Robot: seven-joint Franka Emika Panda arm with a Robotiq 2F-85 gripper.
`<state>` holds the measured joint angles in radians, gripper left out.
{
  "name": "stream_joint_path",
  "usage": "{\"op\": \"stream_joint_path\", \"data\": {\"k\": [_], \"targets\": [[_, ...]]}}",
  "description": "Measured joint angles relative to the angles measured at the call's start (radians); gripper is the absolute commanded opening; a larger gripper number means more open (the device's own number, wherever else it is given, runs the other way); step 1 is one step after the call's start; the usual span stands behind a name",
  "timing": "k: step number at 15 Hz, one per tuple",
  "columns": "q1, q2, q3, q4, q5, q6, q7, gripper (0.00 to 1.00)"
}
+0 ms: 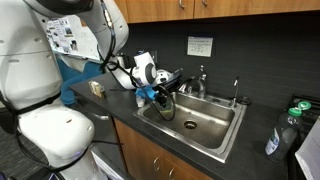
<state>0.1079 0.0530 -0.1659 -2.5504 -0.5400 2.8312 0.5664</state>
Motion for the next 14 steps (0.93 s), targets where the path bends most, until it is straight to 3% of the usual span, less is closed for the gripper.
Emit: {"op": "stream_joint_path", "data": {"k": [14], "targets": [[0.013, -0.055, 0.029, -0.001, 0.092, 0.002, -0.073, 0.04]]}}
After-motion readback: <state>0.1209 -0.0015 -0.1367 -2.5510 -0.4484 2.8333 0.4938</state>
